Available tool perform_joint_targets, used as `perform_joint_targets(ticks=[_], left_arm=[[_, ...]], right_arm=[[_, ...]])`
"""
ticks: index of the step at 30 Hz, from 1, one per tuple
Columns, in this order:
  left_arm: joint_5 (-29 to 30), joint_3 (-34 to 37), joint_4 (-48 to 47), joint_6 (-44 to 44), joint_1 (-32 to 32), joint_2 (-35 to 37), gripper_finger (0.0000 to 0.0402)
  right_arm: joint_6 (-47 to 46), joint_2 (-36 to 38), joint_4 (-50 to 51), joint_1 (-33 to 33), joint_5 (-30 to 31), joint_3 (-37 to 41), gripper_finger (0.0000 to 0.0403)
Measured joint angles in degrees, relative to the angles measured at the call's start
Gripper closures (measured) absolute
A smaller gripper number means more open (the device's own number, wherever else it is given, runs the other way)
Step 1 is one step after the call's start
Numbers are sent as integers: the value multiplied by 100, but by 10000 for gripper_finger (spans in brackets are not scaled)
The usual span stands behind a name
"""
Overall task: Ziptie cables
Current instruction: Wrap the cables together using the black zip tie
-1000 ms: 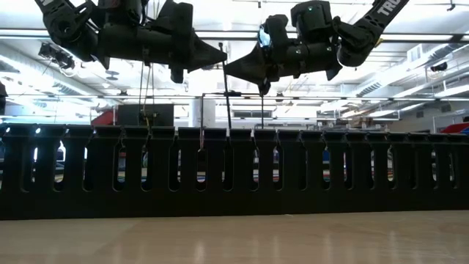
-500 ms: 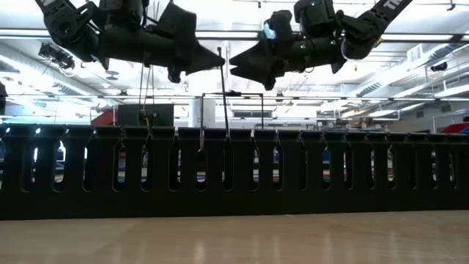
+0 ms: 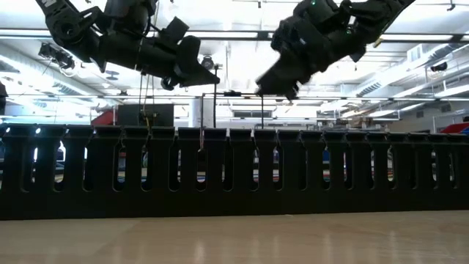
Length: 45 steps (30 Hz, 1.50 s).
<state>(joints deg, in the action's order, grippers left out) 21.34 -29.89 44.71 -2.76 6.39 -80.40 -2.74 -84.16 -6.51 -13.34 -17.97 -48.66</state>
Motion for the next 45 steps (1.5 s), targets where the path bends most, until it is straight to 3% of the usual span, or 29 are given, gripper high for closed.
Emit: perform_joint_targets(ticks=[3, 8, 12, 20, 27, 32, 39, 45], left_arm=[[-3, 0, -94, 25, -2, 0, 401], [-4, 0, -103, 34, 0, 0, 401], [-67, 0, -141, 39, 0, 0, 401], [-150, 0, -161, 42, 0, 0, 401], [-208, 0, -149, 152, 0, 0, 401], [-251, 0, -146, 174, -1, 0, 401], [-251, 0, -140, 192, 0, 0, 401], [-251, 0, -138, 194, -2, 0, 401]], right_arm=[[1, -2, 757, 240, 291, 0, 225], [-219, -2, 1828, 772, 1769, 2, 240], [-1109, -4, 2720, 1152, 2699, 2, 251], [-3177, -4, 4551, 1685, 3333, 2, 260], [-3972, -4, 5355, 1919, 3012, 2, 241], [-4023, -4, 5381, 2100, 2567, 2, 207], [-3992, -4, 5487, 2212, 2567, 96, 157], [-4138, -7, 5284, 2208, 2455, 418, 152]])
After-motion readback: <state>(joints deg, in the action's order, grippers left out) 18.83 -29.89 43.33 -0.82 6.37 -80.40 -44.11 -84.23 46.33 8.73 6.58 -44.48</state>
